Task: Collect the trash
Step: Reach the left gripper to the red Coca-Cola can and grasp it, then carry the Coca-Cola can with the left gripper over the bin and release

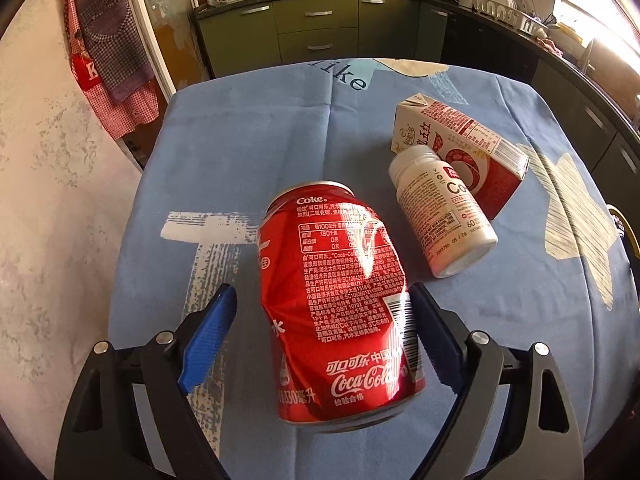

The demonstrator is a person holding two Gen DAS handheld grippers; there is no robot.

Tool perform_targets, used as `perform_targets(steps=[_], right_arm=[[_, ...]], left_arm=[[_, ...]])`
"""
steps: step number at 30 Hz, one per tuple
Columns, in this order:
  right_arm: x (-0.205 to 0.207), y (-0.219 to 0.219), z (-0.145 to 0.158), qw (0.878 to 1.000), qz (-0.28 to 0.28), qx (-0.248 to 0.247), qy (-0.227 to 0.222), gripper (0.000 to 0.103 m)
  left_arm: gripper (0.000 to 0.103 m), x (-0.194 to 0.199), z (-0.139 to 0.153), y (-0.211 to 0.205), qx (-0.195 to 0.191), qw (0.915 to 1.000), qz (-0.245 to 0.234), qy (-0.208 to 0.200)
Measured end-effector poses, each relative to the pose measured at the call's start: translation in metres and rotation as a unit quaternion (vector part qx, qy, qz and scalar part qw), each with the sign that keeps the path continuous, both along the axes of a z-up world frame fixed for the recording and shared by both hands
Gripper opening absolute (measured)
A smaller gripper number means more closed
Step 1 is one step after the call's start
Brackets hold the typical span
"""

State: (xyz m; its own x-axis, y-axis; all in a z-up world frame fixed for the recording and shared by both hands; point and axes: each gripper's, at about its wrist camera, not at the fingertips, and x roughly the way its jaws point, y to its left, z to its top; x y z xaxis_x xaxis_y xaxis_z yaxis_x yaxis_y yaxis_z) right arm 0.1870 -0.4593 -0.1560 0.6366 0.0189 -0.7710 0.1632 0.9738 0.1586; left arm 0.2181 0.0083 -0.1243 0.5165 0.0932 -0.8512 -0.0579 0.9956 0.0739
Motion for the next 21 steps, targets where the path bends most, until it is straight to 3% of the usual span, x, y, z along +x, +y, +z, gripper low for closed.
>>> perform_targets(steps=[2, 13, 21], right_arm=[[0.0, 0.002, 0.0, 1.0, 0.002, 0.0, 0.0, 0.061], [0.0, 0.003, 0.003, 1.0, 0.004, 0.002, -0.002, 0.061], [-0.004, 0.006, 0.006, 1.0, 0.009, 0.004, -0.008, 0.061]], left_arm=[[0.074, 0.002, -0.004, 0.002, -0.01, 0.9999, -0.002, 0.002], [0.074, -0.035, 0.016, 0.016, -0.01, 0.9992, -0.019, -0.034], [0.074, -0.066, 0.047, -0.033, -0.011, 0.9943, -0.081, -0.068]])
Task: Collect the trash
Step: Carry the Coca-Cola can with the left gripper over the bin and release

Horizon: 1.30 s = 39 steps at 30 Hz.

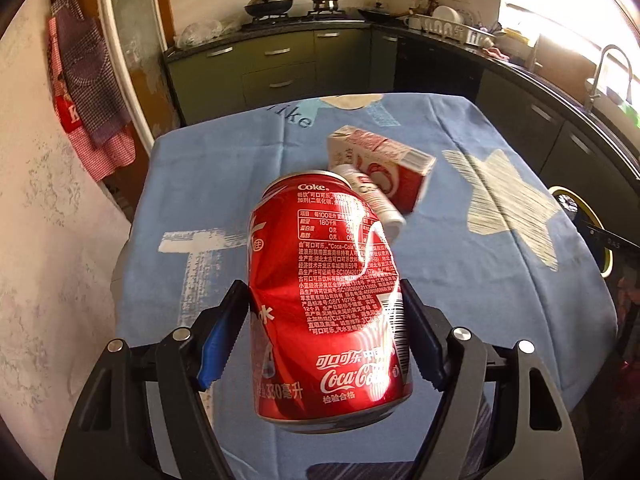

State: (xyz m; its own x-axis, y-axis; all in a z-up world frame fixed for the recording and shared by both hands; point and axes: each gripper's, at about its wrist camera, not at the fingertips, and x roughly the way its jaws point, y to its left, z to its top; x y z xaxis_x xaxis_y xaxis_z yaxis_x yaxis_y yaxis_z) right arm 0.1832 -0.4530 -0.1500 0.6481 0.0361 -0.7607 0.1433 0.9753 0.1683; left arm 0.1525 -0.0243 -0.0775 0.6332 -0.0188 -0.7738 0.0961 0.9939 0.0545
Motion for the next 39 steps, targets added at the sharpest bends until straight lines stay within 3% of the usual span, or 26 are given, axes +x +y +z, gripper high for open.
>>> perform_targets(steps=[8, 16, 21, 25, 27, 31, 34, 39], right_arm=[[-0.019, -0.032, 0.004, 0.999, -0.032, 0.01, -0.012, 0.061], [-0.046, -0.093, -0.003, 0.995, -0.098, 0.032, -0.019, 0.061], [-0.064, -0.129, -0.007, 0.99, -0.137, 0.04, -0.02, 0.061], [-0.079, -0.152, -0.01, 0.986, -0.163, 0.044, -0.018, 0.061], [-0.085, -0.164, -0.012, 0.983, -0.175, 0.046, -0.016, 0.061], [-0.093, -0.18, -0.015, 0.981, -0.189, 0.048, -0.013, 0.061], [-0.094, -0.184, -0.017, 0.98, -0.191, 0.05, -0.011, 0.061], [-0.091, -0.186, -0.023, 0.981, -0.188, 0.057, -0.005, 0.061]], left_arm=[[0.074, 0.016, 0.002, -0.093, 0.0, 0.9959, -0.09, -0.004], [0.074, 0.036, 0.003, -0.189, 0.0, 0.9843, -0.176, 0.004], [0.074, 0.054, 0.002, -0.265, -0.022, 0.9685, -0.247, 0.023], [0.074, 0.063, -0.007, -0.34, -0.035, 0.9478, -0.313, 0.052], [0.074, 0.067, -0.013, -0.37, -0.044, 0.938, -0.337, 0.069], [0.074, 0.08, -0.03, -0.422, -0.043, 0.9263, -0.362, 0.097], [0.074, 0.098, -0.05, -0.448, -0.04, 0.9275, -0.351, 0.122], [0.08, 0.121, -0.066, -0.459, -0.055, 0.9349, -0.318, 0.147]])
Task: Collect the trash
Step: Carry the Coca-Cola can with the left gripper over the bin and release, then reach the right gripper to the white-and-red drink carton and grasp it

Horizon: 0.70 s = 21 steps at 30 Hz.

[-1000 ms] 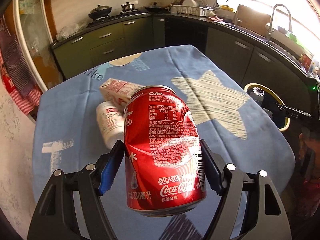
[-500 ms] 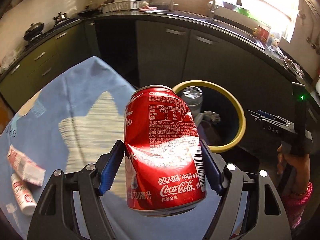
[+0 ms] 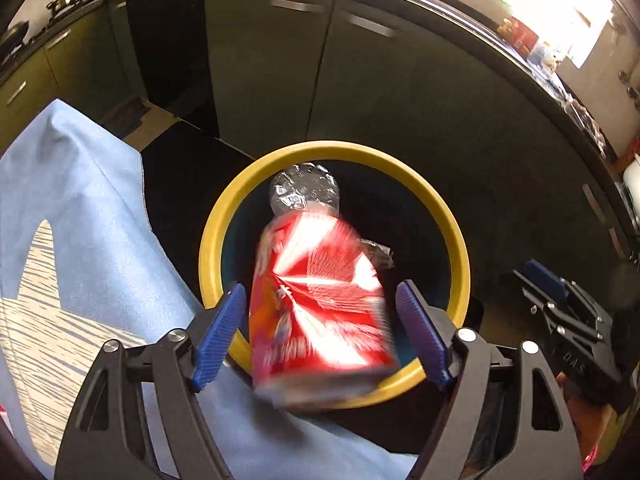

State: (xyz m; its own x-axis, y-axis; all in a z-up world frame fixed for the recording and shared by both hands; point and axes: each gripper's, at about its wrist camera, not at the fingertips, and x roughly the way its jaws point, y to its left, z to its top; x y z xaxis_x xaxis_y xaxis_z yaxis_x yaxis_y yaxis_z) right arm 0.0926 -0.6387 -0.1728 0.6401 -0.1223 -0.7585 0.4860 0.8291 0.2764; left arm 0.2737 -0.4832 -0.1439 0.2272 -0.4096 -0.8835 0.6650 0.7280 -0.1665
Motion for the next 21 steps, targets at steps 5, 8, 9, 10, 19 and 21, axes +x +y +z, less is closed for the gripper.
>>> perform_targets(steps=[5, 8, 9, 10, 19, 21], right_arm=[[0.006, 0.008, 0.001, 1.0, 0.012, -0.001, 0.0, 0.061], [0.01, 0.015, 0.005, 1.0, 0.02, -0.005, -0.001, 0.061], [0.011, 0.018, 0.007, 1.0, 0.023, -0.006, -0.001, 0.061], [0.012, 0.022, 0.008, 1.0, 0.026, -0.008, -0.001, 0.061], [0.04, 0.08, 0.03, 0.996, 0.086, -0.027, -0.006, 0.061], [0.049, 0.101, 0.037, 0.993, 0.112, -0.025, -0.011, 0.061]], left_arm=[[0.084, -0.004, 0.022, 0.033, -0.031, 0.9988, 0.024, -0.031], [0.086, -0.012, 0.039, 0.067, -0.058, 0.9959, 0.046, -0.052], [0.087, -0.014, 0.044, 0.079, -0.064, 0.9949, 0.052, -0.058], [0.087, -0.015, 0.049, 0.09, -0.069, 0.9939, 0.057, -0.063], [0.09, -0.044, 0.089, 0.254, -0.12, 0.9721, 0.16, -0.122], [0.091, -0.043, 0.102, 0.301, -0.131, 0.961, 0.2, -0.139]])
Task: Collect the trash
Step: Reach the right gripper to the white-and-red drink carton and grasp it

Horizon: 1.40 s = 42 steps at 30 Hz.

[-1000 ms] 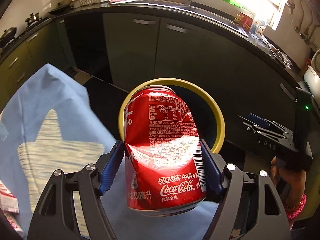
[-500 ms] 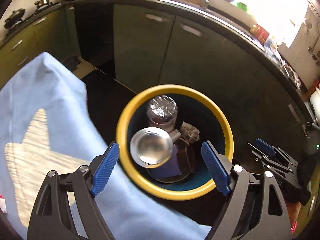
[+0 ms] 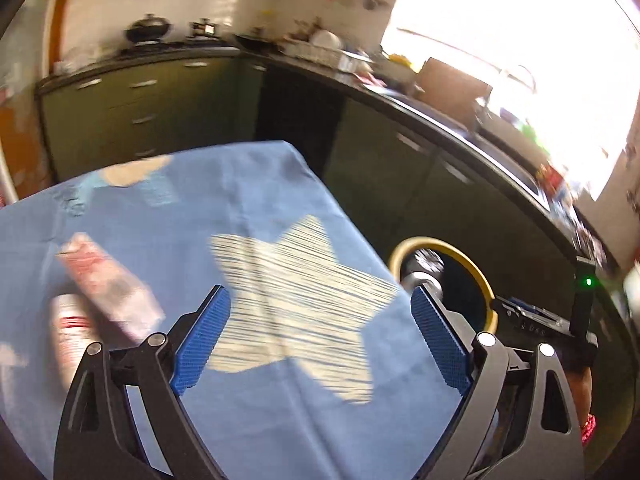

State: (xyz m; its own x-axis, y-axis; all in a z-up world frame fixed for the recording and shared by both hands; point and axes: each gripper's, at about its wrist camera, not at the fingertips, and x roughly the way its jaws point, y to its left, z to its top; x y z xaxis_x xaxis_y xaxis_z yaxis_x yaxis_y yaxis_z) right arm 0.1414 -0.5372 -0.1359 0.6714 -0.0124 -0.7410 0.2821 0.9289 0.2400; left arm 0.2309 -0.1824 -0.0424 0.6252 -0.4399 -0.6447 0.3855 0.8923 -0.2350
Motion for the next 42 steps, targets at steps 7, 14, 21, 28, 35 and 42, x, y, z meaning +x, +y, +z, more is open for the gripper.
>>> perform_targets(steps=[7, 14, 21, 28, 35, 42], right_arm=[[0.043, 0.097, 0.023, 0.992, 0.129, -0.002, -0.007, 0.061], [0.087, 0.221, 0.04, 0.956, 0.291, -0.023, -0.02, 0.061], [0.113, 0.322, 0.041, 0.906, 0.413, -0.082, -0.046, 0.061], [0.136, 0.357, 0.029, 0.886, 0.448, -0.112, -0.037, 0.061], [0.156, 0.376, 0.012, 0.884, 0.451, -0.122, -0.017, 0.061], [0.16, 0.382, 0.005, 0.886, 0.454, -0.093, -0.009, 0.037]], left_arm=[[0.092, 0.008, 0.019, 0.13, -0.012, 0.9903, 0.131, -0.046], [0.093, 0.029, -0.017, 0.218, 0.01, 0.9767, 0.212, -0.033], [0.093, 0.038, -0.059, 0.243, -0.004, 0.971, 0.239, -0.003], [0.093, 0.036, -0.066, 0.244, -0.018, 0.969, 0.246, 0.0], [0.093, 0.039, -0.072, 0.239, -0.023, 0.9715, 0.236, 0.009], [0.093, 0.042, -0.077, 0.24, -0.038, 0.9725, 0.229, 0.02]])
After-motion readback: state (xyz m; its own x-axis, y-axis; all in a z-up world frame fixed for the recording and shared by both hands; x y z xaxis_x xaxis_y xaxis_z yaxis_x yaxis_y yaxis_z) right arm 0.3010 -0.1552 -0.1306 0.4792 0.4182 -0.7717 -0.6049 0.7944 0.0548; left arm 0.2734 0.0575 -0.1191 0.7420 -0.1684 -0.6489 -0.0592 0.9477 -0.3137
